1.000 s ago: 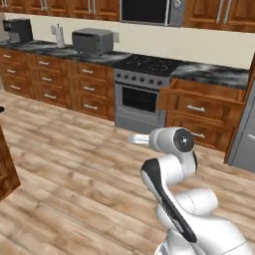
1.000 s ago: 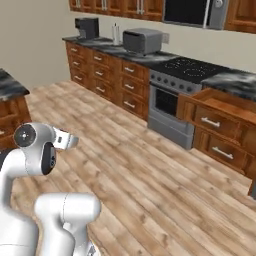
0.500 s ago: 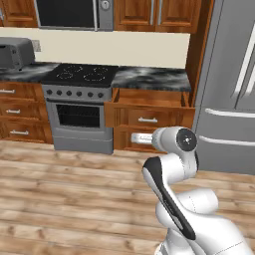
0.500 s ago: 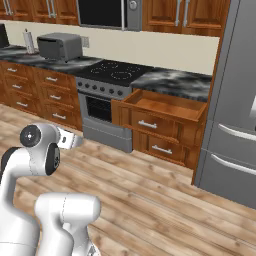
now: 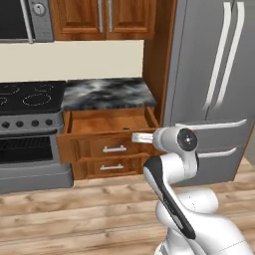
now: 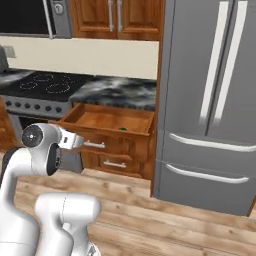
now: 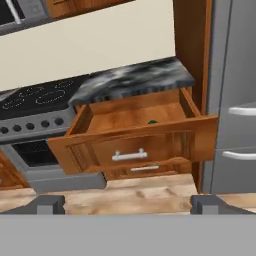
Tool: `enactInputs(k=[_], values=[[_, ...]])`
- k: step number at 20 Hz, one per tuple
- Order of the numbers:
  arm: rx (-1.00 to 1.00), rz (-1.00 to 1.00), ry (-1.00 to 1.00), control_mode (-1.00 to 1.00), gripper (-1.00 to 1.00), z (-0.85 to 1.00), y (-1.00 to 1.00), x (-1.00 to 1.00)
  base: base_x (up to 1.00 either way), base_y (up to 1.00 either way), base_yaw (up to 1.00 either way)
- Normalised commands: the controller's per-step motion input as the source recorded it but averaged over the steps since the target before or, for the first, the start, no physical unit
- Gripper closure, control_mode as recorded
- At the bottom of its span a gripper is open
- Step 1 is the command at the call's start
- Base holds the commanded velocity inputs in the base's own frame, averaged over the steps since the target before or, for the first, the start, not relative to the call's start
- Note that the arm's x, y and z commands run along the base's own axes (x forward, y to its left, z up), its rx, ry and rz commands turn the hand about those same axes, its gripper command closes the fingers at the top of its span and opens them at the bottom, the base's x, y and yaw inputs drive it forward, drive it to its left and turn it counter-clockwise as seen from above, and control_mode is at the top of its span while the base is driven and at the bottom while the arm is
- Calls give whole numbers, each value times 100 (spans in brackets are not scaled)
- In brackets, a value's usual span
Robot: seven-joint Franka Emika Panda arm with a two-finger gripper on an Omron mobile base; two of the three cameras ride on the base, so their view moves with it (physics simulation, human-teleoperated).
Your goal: Restock the sink supplies by placing the sponge and soap dispenser on the counter and next to the sink. Make sure the soap dispenser is upright.
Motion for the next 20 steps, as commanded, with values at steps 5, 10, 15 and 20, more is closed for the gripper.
enactInputs(k=[5, 10, 15, 20], values=[[0, 0, 0, 100, -100, 0, 0, 0, 100, 57, -31], [0, 0, 0, 100, -100, 0, 0, 0, 100, 69, -8], [0, 0, 0, 100, -100, 0, 0, 0, 68, 9, 15], [0, 0, 0, 100, -100, 0, 0, 0, 37, -6, 5]])
